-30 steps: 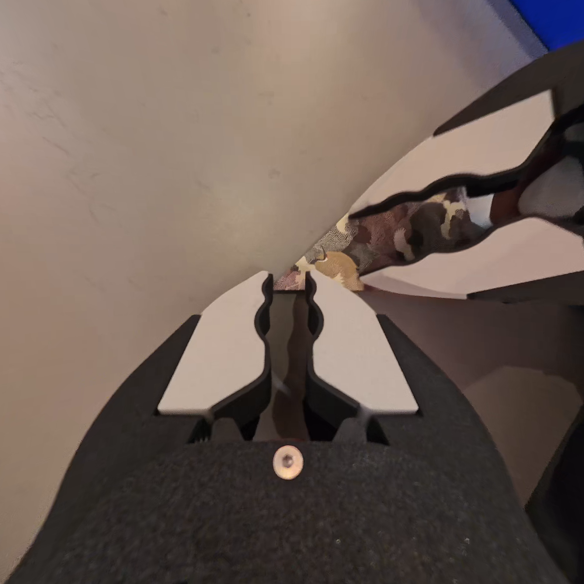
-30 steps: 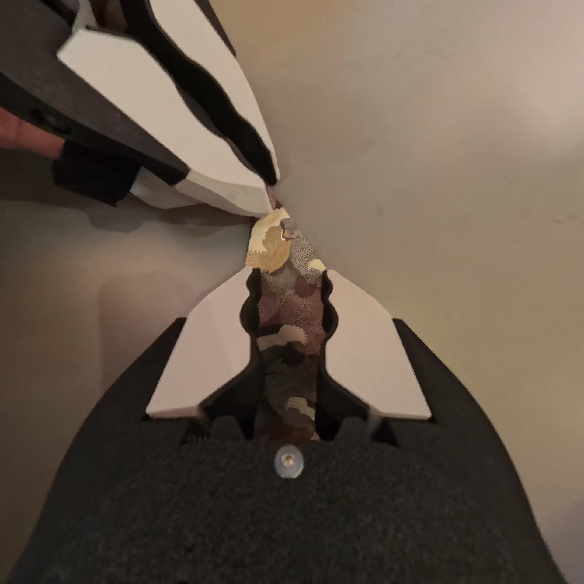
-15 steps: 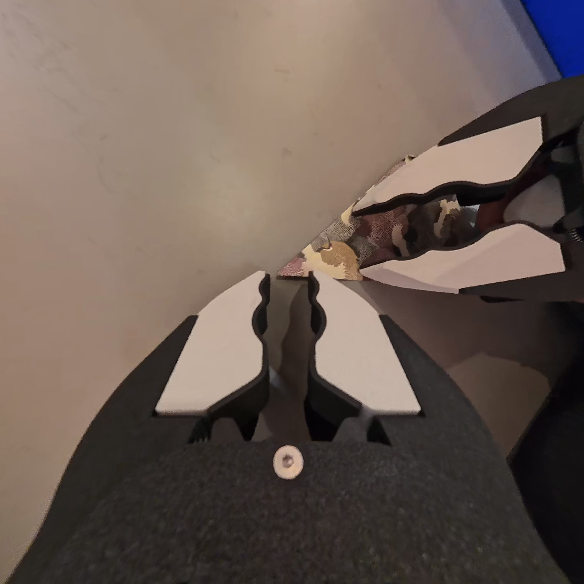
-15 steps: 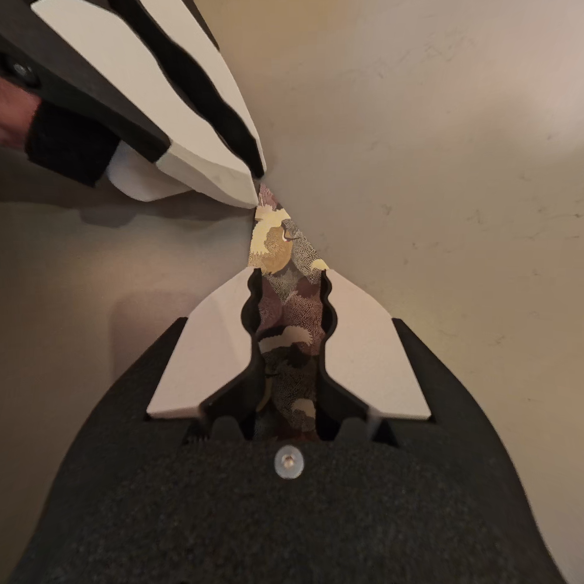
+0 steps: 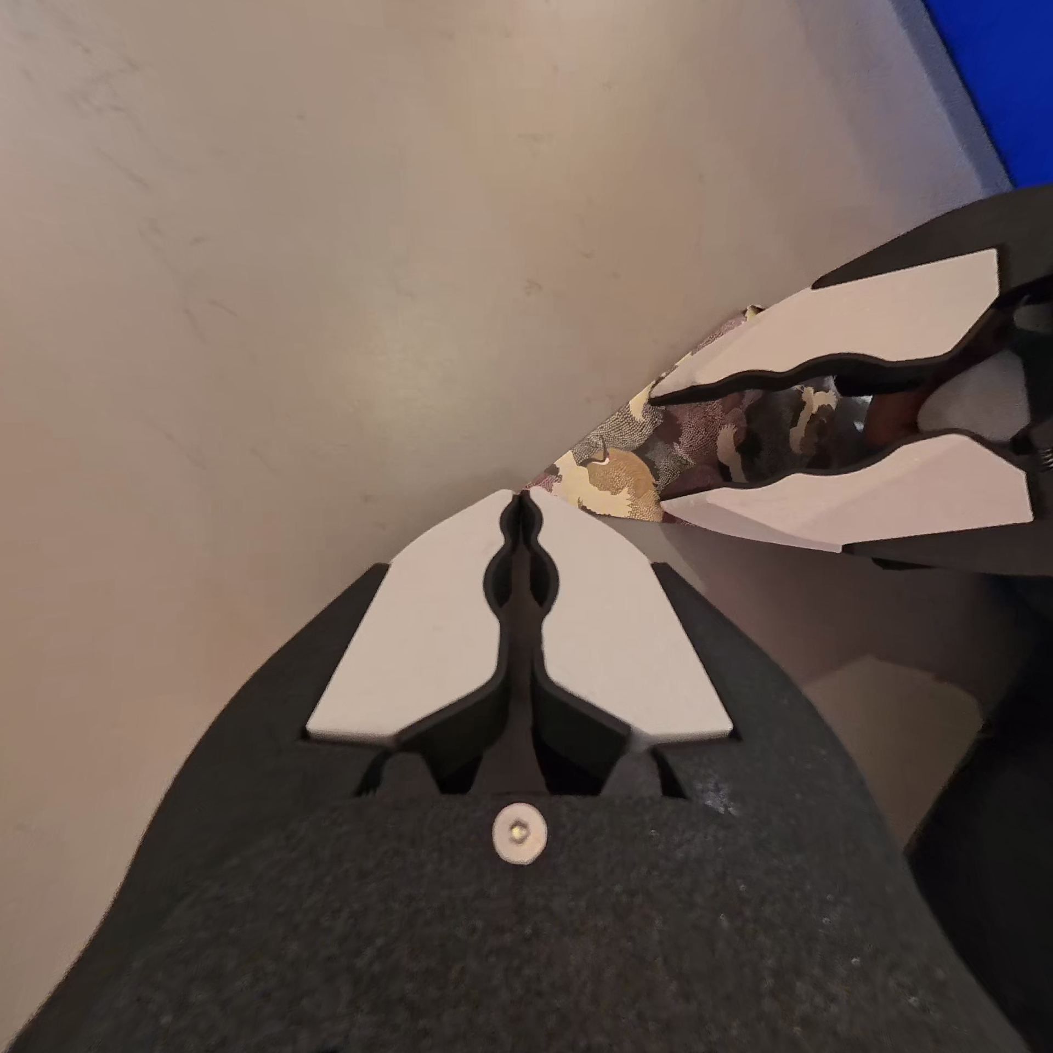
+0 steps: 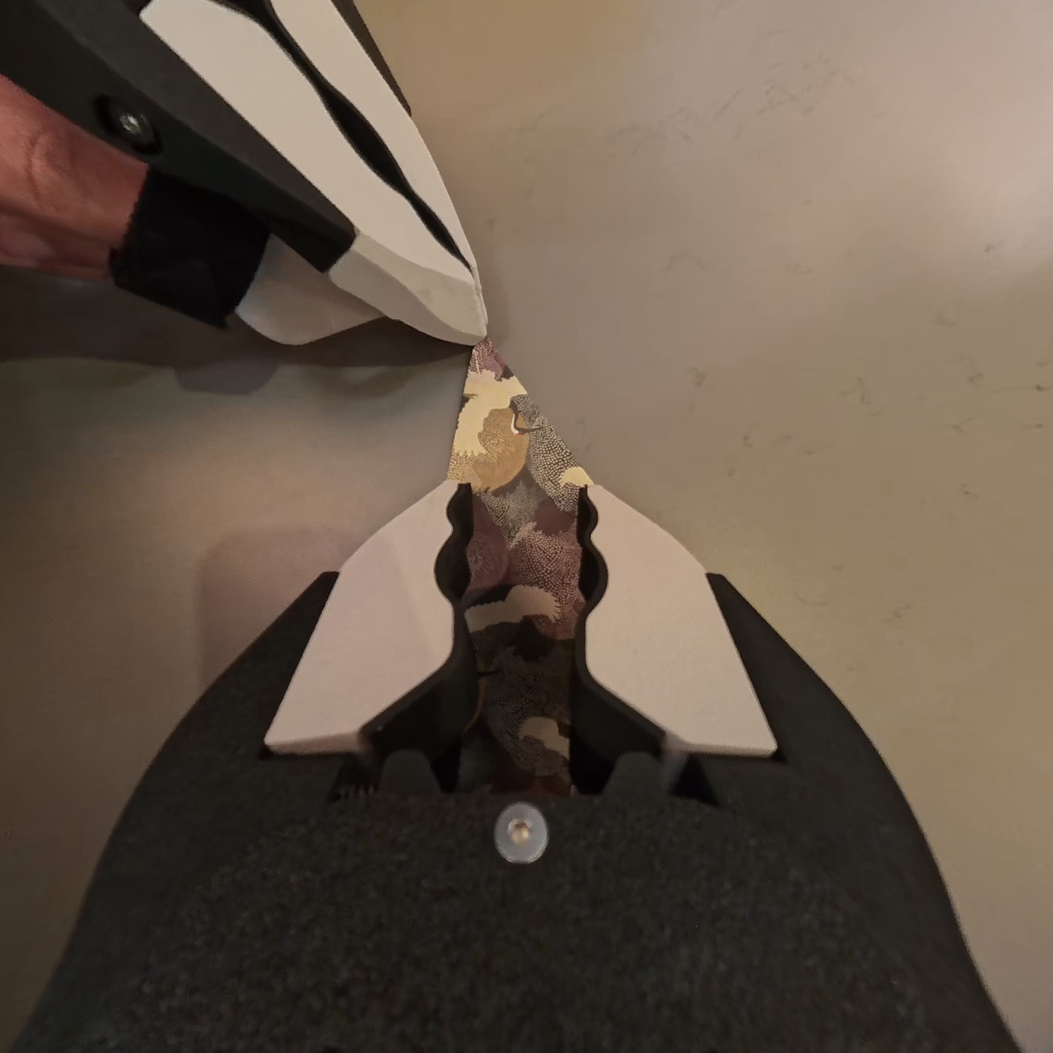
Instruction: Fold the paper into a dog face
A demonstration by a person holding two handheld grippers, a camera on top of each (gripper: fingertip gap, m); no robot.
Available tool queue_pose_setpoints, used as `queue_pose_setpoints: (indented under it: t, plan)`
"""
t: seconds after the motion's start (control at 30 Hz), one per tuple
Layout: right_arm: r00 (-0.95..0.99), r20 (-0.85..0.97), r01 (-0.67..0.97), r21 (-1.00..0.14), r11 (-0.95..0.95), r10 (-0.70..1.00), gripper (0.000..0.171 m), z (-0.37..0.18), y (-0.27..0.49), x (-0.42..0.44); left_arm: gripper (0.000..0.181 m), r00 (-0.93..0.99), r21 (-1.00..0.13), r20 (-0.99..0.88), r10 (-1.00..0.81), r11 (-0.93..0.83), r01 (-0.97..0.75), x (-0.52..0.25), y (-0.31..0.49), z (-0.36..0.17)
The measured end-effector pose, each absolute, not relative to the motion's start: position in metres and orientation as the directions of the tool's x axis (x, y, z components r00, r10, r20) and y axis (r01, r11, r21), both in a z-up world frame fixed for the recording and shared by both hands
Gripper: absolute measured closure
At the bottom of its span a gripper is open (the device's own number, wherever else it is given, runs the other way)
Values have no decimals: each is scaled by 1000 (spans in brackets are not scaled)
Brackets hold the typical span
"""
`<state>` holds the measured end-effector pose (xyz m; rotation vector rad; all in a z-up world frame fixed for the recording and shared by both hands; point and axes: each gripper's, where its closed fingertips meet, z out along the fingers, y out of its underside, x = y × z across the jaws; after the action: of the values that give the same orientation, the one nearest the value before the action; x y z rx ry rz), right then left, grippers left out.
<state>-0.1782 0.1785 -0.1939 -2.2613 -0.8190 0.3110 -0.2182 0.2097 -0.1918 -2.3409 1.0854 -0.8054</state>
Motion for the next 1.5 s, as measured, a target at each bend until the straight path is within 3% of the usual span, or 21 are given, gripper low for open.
queue_pose_setpoints:
  t: [0.4,0.77,0.97,1.03,1.23,1.37,1.5]
  plan:
    - [772,-11,452,-694,-561,635,137,-193,178,-177,181,236,-753,200,-951,-304,-583,-190,171,-158]
    - [772,-7,454,-694,-559,636,137,-193,178,-178,181,153,-752,200,-968,-251,-610,-197,145,-159]
    - [769,-8,456,-694,-557,640,135,-193,177,-178,181,350,-726,158,-923,-349,-593,-212,182,-169]
    - [768,-2,461,-693,-554,641,134,-193,177,-179,158,408,-709,203,-890,-421,-565,-218,192,-171]
    - [768,-2,460,-694,-554,640,134,-193,177,-179,153,462,-643,244,-853,-499,-581,-223,195,-187]
    - [767,-1,461,-695,-553,641,134,-193,177,-179,157,475,-638,255,-842,-515,-572,-219,194,-189]
    - [767,-4,459,-695,-554,641,134,-193,177,-179,181,475,-627,247,-844,-513,-586,-218,193,-192]
